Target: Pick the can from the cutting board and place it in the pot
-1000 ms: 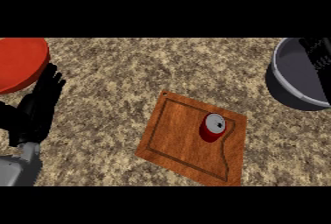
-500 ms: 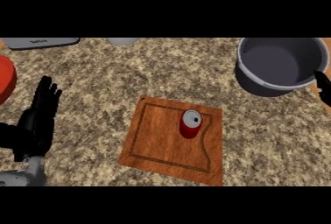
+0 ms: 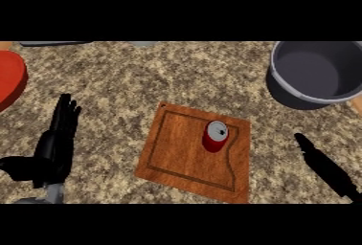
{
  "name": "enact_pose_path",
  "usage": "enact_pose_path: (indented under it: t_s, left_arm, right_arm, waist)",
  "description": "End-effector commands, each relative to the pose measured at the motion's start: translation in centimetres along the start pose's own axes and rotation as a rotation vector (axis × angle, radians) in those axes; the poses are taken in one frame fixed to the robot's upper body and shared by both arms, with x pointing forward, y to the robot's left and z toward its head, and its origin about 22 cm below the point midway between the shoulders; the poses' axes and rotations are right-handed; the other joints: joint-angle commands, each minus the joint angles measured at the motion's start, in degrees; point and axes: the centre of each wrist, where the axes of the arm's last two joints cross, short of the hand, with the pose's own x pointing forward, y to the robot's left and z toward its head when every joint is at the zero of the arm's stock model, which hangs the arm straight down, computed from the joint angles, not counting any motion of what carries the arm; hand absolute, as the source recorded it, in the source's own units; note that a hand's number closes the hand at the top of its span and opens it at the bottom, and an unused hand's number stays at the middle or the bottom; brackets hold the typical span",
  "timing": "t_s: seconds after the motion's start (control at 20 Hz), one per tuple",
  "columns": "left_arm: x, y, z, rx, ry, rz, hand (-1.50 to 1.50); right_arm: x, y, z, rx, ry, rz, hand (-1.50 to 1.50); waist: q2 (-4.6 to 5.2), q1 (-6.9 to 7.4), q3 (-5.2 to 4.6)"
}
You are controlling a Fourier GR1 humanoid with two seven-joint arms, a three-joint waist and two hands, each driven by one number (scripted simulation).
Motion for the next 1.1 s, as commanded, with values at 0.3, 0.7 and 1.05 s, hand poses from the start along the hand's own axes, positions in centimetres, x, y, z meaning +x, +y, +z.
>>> enact_pose_path:
  t_s: [0.3, 0.7, 1.05]
  left_arm:
    - [-0.8, -1.3, 0.8, -0.057, -0.042, 0.011, 0.00]
    - [-0.8, -2.9, 0.4, -0.092, -0.069, 0.030, 0.00]
    - [-2.0, -4.2, 0.2, -0.098, -0.050, 0.023, 0.00]
  right_arm:
    - [1.8, -1.0, 11.8, 0.340, 0.338, 0.308, -1.50]
    - [5.9, -0.2, 12.8, 0.461, 0.517, 0.482, -1.50]
    - [10.8, 4.4, 11.3, 0.474, 0.590, 0.575, -1.50]
  waist:
    - [2.00, 2.83, -0.33]
    - [2.07, 4.97, 0.02]
    - [1.88, 5.99, 0.34]
